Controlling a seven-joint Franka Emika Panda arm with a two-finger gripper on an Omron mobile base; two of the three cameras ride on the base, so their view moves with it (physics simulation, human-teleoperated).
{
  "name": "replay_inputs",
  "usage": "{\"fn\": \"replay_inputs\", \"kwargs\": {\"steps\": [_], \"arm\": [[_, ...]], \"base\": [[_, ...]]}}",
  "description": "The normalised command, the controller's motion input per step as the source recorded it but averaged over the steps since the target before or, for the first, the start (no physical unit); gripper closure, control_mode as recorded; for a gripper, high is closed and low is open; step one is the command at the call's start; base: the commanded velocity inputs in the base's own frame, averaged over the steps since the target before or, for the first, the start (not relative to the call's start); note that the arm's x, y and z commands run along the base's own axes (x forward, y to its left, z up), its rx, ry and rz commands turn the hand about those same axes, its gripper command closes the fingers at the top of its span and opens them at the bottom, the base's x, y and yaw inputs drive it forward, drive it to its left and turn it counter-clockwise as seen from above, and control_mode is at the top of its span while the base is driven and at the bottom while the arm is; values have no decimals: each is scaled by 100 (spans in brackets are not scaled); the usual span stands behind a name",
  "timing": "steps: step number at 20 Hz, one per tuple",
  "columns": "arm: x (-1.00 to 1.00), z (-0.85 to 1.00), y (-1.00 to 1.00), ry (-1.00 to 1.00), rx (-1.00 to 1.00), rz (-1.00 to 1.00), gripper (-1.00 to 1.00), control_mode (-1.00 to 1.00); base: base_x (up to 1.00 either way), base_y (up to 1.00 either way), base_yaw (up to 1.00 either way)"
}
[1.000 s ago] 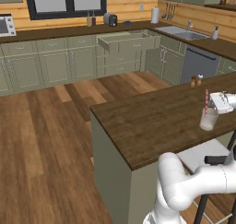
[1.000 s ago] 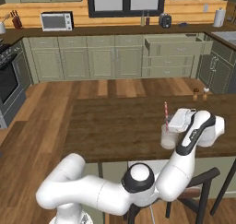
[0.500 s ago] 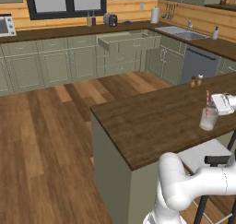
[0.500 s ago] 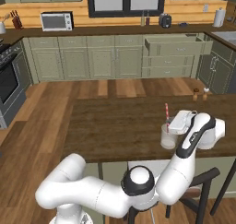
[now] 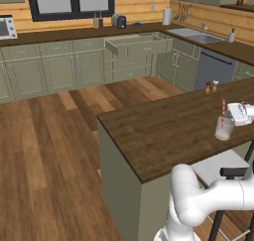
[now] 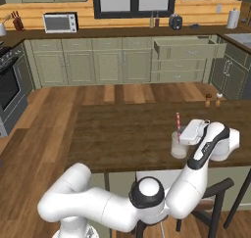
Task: Take a straw from the drawer in front and place it inside the glass cup on the dining counter.
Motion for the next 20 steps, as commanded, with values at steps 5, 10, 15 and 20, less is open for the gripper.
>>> {"fn": "replay_inputs", "kwargs": {"steps": [5,10,15,20], "arm": [[0,-11,0,0,0,0,100,-100],[-3,-4,0,0,0,0,-100,-100],[-9,0,-1,0,0,0,-100,-100],[-21,17,0,0,1,0,-100,-100]], "base": [[0,0,0],[0,0,0],[0,0,0],[0,0,0]]}}
